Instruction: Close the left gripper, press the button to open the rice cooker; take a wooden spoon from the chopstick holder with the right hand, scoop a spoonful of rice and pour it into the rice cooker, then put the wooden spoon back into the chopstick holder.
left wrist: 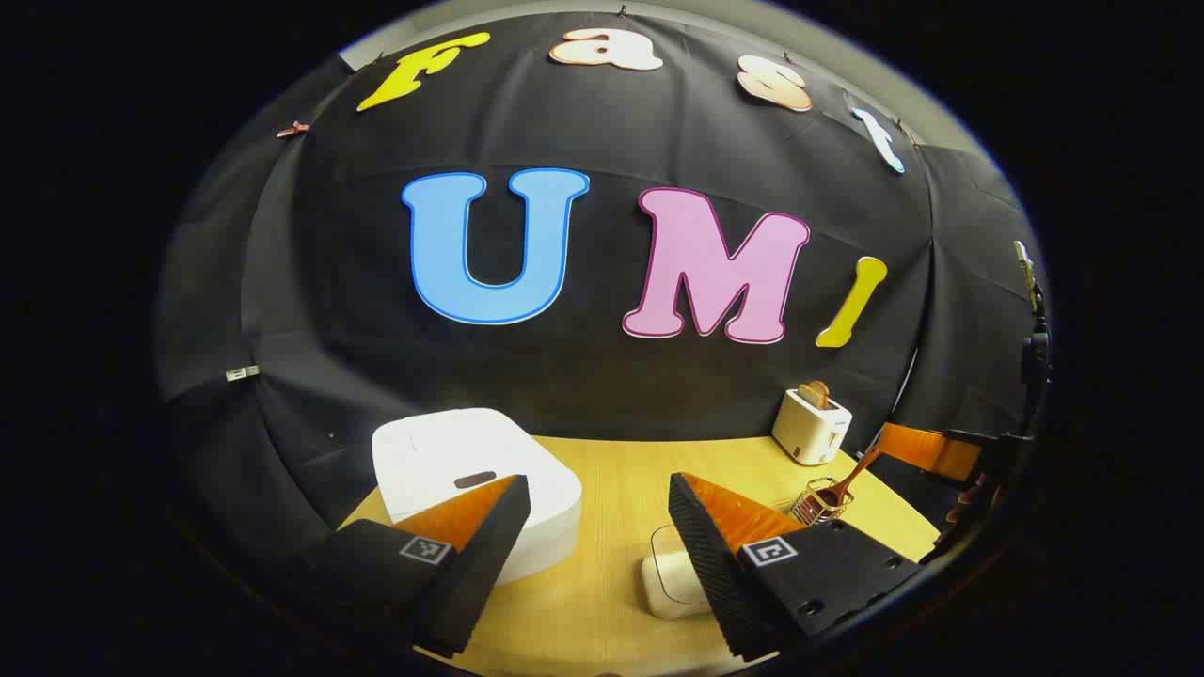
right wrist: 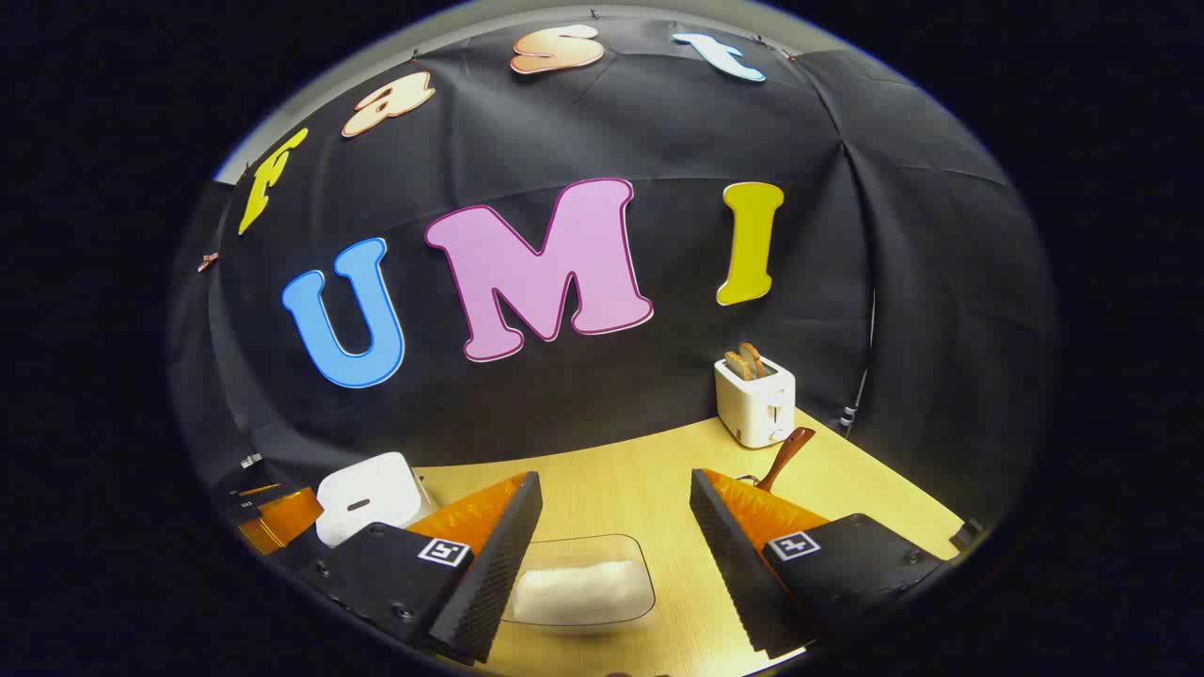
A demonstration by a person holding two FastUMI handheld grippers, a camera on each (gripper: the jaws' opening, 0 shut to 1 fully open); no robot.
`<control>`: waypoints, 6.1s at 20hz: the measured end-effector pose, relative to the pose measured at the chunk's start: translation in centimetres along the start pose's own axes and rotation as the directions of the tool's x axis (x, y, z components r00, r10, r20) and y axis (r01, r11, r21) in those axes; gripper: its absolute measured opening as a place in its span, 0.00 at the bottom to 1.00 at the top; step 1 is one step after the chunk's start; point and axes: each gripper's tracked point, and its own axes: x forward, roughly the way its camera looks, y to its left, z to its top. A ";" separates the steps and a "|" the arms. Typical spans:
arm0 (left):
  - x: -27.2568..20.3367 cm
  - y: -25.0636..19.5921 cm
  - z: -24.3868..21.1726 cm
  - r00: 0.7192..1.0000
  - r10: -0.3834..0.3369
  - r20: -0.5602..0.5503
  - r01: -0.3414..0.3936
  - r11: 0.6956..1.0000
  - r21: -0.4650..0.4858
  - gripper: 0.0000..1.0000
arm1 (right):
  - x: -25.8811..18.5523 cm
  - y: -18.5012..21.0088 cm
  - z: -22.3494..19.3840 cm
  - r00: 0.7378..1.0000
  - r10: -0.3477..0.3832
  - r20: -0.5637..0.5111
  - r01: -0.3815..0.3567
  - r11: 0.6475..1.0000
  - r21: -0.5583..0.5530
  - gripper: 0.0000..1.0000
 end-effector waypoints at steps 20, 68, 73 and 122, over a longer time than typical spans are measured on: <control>2.5 2.5 0.1 1.000 0.028 -0.013 -0.028 0.999 0.026 0.96 | 0.6 -2.1 -3.0 0.993 -0.060 -0.104 0.058 0.998 -0.024 0.99; 15.1 14.9 -7.0 0.940 0.154 -0.304 -0.152 0.988 0.031 0.06 | 0.2 -6.4 -5.2 0.968 -0.157 -0.195 0.158 0.987 -0.012 0.99; 12.7 13.0 -1.0 0.970 0.166 -0.180 -0.155 0.985 0.075 0.06 | 0.1 -6.8 -5.7 0.968 -0.144 -0.206 0.144 0.989 -0.015 0.98; 1.0 -0.9 -5.3 0.969 0.143 -0.201 -0.136 0.990 0.047 0.96 | 25.4 -21.0 -12.2 0.931 -0.021 -0.363 0.098 0.976 0.195 0.67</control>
